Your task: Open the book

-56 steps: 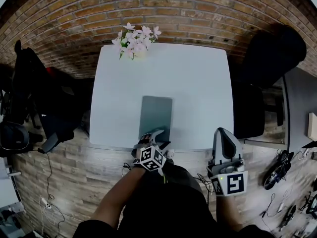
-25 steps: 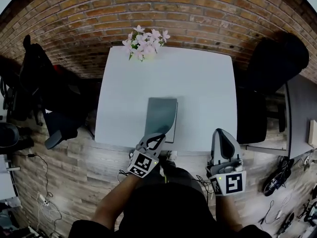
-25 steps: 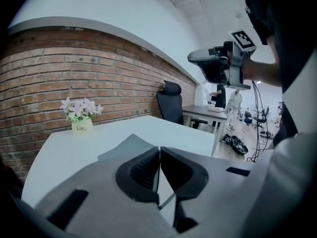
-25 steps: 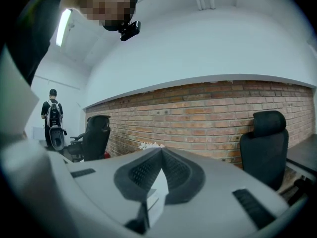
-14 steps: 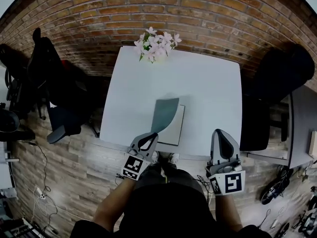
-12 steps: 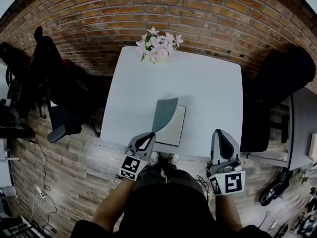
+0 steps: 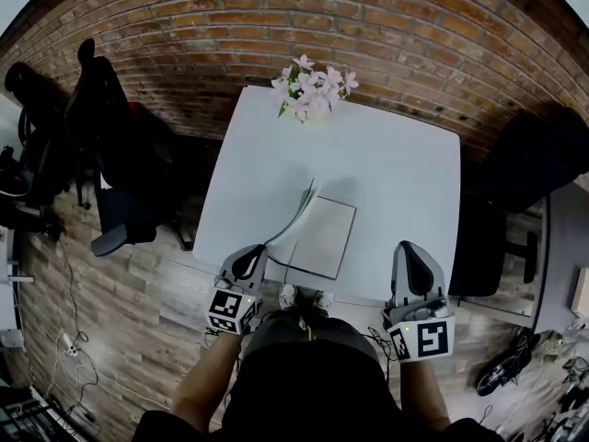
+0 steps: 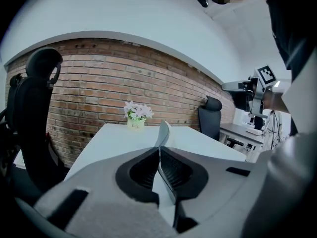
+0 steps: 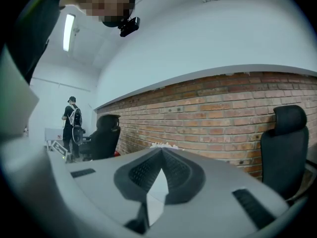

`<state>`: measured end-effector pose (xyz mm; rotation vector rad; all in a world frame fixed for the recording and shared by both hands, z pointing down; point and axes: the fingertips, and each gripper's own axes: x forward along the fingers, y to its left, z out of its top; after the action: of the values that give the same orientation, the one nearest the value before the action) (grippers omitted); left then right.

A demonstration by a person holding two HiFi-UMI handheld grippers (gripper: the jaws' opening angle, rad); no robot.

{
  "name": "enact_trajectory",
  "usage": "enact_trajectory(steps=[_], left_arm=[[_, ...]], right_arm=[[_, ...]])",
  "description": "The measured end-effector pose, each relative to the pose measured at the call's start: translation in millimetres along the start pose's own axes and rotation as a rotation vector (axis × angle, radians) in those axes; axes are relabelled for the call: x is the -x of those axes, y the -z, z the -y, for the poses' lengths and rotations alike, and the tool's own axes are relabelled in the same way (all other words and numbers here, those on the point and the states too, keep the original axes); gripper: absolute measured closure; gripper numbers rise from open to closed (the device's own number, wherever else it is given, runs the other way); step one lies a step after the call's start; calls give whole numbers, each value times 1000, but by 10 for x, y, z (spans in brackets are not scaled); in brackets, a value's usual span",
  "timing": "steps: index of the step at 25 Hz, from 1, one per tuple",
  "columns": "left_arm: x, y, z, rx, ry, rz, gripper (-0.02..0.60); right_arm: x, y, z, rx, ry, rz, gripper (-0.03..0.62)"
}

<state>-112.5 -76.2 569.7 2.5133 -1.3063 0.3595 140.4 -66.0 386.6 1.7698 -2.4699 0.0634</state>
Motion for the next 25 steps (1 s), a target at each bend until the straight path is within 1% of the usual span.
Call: enact_trajectory(steps=[6, 12, 20, 25], left_arm=[[28, 16, -158, 6, -39, 2, 549], [97, 153, -391, 55, -88, -17, 549], [142, 383, -729, 90, -163, -69, 549], [130, 587, -884, 120, -190, -119, 551]], right_arm=[[-97, 10, -32, 4, -15, -6, 582], [-144, 1, -41, 8, -15, -11, 582], [-221, 16, -16, 7, -4, -19, 582], [-232, 14, 20, 6, 12, -13, 582]])
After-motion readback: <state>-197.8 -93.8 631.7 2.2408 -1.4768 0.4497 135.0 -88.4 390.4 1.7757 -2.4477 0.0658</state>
